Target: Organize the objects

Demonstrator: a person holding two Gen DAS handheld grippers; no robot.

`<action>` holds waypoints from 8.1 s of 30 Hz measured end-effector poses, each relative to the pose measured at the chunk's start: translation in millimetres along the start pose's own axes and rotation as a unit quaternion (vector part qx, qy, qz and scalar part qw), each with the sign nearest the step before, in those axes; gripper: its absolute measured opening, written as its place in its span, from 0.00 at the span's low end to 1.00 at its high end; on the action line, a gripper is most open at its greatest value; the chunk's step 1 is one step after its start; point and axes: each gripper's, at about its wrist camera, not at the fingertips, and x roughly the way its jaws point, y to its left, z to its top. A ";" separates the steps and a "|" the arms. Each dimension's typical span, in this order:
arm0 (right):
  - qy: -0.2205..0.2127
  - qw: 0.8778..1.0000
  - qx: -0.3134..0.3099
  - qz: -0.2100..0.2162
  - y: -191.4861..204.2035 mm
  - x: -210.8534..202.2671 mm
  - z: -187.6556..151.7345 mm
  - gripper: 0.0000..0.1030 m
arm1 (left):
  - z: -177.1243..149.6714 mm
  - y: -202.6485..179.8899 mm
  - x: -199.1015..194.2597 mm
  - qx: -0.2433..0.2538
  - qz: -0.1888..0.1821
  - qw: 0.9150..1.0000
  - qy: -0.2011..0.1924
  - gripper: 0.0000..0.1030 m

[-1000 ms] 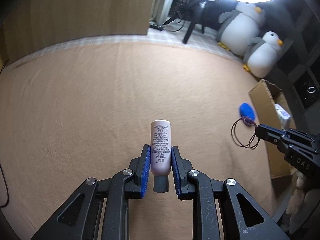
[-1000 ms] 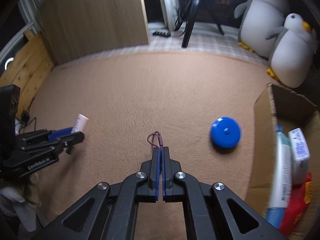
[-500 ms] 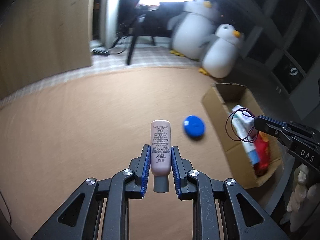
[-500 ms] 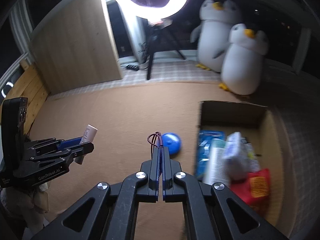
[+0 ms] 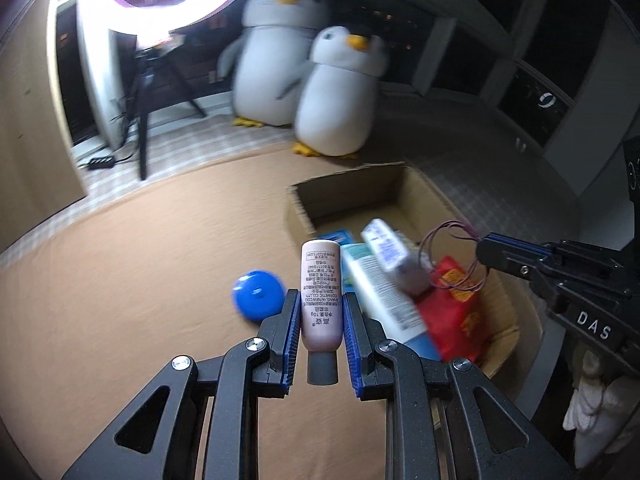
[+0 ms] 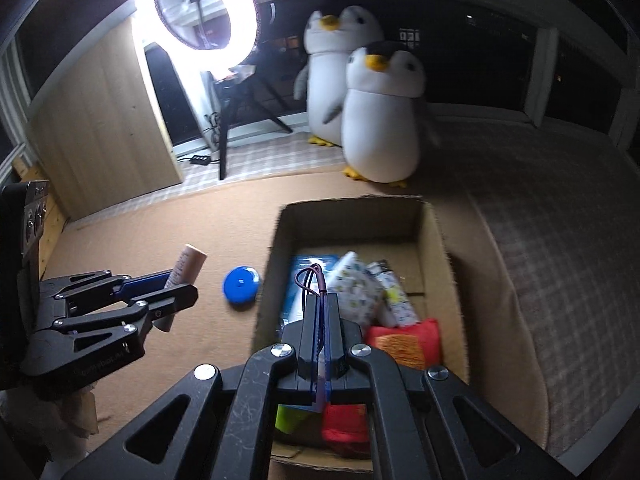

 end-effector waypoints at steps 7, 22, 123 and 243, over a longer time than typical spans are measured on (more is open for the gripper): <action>0.003 1.000 0.019 -0.009 -24.6 -1.7 -6.1 0.02 | 12.6 -33.3 21.9 0.025 -0.016 1.000 0.008 0.21; 0.012 0.999 0.043 -0.013 -56.1 1.7 -12.5 0.02 | 24.6 -64.3 58.2 0.041 -0.028 0.998 0.026 0.21; 0.029 0.995 0.090 -0.013 7.3 -19.9 -63.5 0.60 | -8.5 68.8 119.5 -0.007 0.070 0.995 0.074 0.59; 0.027 0.994 -0.108 0.013 234.3 5.4 -66.5 0.73 | -156.0 204.8 -184.8 -0.148 0.181 0.972 -0.024 0.83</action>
